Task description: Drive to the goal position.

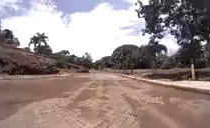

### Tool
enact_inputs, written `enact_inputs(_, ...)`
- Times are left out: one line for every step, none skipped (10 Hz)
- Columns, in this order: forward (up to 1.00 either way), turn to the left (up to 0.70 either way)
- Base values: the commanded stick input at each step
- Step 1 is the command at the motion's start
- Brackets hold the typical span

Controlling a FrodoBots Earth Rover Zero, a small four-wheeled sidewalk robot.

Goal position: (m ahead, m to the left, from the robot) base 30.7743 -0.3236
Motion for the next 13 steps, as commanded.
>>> enact_inputs(1.00, 0.00)
enact_inputs(1.00, 0.00)
enact_inputs(1.00, 0.00)
enact_inputs(1.00, 0.00)
enact_inputs(1.00, 0.00)
enact_inputs(1.00, 0.00)
enact_inputs(1.00, 0.00)
enact_inputs(1.00, 0.00)
enact_inputs(1.00, 0.00)
enact_inputs(1.00, 0.00)
enact_inputs(1.00, 0.00)
enact_inputs(1.00, 0.00)
enact_inputs(1.00, 0.00)
